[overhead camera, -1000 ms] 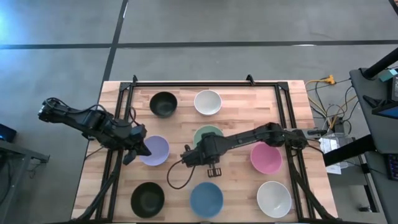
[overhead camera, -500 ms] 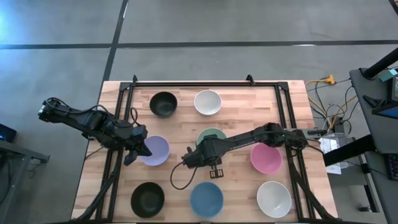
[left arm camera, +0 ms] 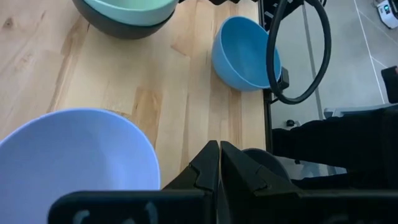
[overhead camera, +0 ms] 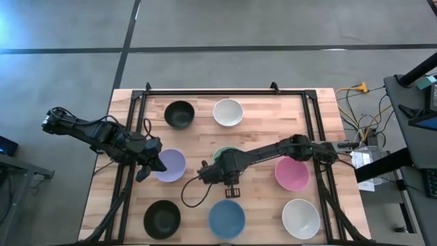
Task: Nest bowls inside each other
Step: Stack the green bowl on top of the middle black bowl
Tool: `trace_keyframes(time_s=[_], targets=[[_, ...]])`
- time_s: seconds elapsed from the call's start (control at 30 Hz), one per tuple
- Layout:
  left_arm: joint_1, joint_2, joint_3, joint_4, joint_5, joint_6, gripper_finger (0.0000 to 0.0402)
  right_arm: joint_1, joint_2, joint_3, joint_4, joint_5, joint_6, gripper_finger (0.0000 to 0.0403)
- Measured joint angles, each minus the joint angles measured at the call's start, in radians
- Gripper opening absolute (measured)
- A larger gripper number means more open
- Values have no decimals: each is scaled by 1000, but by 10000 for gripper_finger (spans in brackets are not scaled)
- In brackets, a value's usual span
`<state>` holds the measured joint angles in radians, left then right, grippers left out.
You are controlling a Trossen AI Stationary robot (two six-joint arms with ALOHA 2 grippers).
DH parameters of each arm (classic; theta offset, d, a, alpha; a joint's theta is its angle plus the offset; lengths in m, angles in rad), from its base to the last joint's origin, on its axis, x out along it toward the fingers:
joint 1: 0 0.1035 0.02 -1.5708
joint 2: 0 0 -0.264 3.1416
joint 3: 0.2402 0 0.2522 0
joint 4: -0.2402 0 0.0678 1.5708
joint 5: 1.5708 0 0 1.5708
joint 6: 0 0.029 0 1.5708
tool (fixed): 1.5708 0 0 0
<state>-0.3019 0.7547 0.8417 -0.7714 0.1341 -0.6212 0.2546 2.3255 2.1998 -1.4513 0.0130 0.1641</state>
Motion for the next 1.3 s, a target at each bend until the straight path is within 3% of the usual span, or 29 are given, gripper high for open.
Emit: trace_keyframes(time_s=[0.23,0.43,0.9,1.3], targets=[[0,2,0,0,5,0,0,0,-34,1,5,2,5,98],[0,4,0,1,4,0,0,0,-92,1,28,3,45,107],[0,10,-17,4,2,0,0,0,-101,2,84,-24,72,13],[0,9,-18,9,-3,0,0,-7,-82,-10,79,-23,91,9]])
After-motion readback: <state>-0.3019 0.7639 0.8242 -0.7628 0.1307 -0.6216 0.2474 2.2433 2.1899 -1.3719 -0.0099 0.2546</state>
